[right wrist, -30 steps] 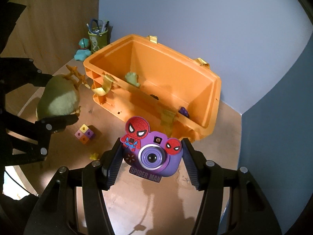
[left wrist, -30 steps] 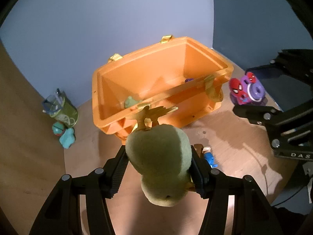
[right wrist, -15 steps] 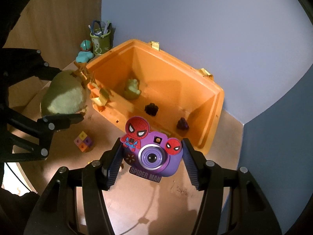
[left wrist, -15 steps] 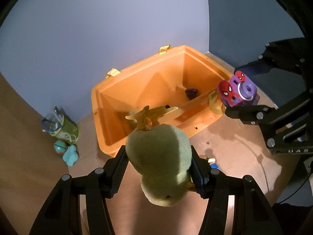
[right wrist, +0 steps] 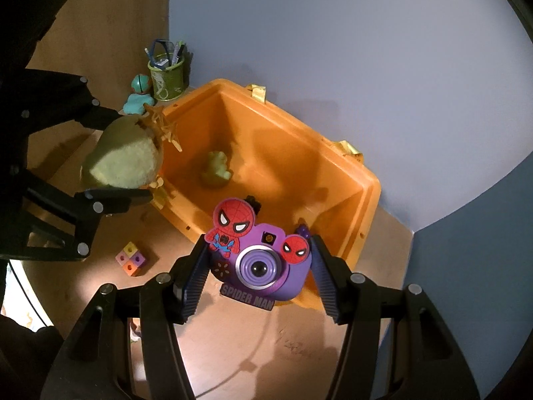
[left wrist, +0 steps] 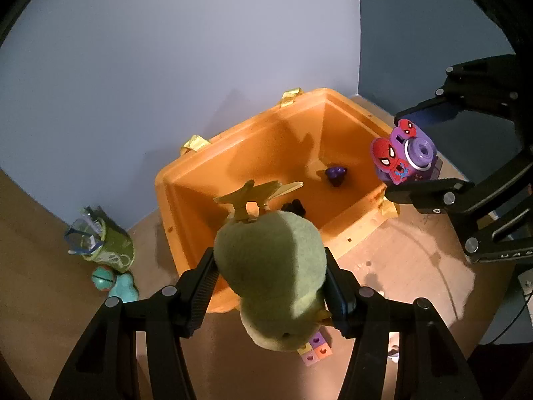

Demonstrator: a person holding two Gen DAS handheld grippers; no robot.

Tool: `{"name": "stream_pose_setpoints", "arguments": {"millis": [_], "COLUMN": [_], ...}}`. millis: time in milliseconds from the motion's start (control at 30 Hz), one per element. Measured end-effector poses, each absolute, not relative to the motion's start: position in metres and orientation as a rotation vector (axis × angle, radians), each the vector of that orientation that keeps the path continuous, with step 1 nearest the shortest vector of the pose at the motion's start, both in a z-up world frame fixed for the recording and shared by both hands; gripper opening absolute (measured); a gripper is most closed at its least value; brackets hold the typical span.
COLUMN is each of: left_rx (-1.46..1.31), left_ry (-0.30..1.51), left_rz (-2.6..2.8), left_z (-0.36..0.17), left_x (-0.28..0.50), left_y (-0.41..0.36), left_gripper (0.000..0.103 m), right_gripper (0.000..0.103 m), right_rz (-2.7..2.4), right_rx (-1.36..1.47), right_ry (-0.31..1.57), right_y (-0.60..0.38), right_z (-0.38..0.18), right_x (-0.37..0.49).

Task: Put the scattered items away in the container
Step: 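Lift and carry the chick and Spider-Man toy in both grippers over the orange crate, then open both grippers to drop the chick and Spider-Man toy into the crate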

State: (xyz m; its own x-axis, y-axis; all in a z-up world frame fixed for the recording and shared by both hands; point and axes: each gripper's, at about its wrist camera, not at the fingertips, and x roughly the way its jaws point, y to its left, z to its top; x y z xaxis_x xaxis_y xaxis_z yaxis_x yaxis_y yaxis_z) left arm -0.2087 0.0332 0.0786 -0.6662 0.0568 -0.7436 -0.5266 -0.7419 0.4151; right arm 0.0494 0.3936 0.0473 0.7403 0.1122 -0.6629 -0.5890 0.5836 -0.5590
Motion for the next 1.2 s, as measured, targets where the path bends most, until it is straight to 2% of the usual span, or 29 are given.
{"name": "stream_pose_setpoints", "arguments": {"millis": [500,1200], "left_rx": [-1.054,-1.128], "left_ry": [0.862,0.813], "left_rz": [2.415,2.384], "left_z": [0.083,0.055], "left_x": [-0.25,-0.295], "left_y": [0.029,0.029], "left_gripper": [0.055,0.055], "right_gripper": [0.055,0.055], "right_rz": [0.432,0.409], "right_rx": [-0.86,-0.847], "right_ry": [0.635,0.696], "right_y": [0.407,0.412], "right_z": [0.048,0.025], "right_x": [0.091,0.141]}}
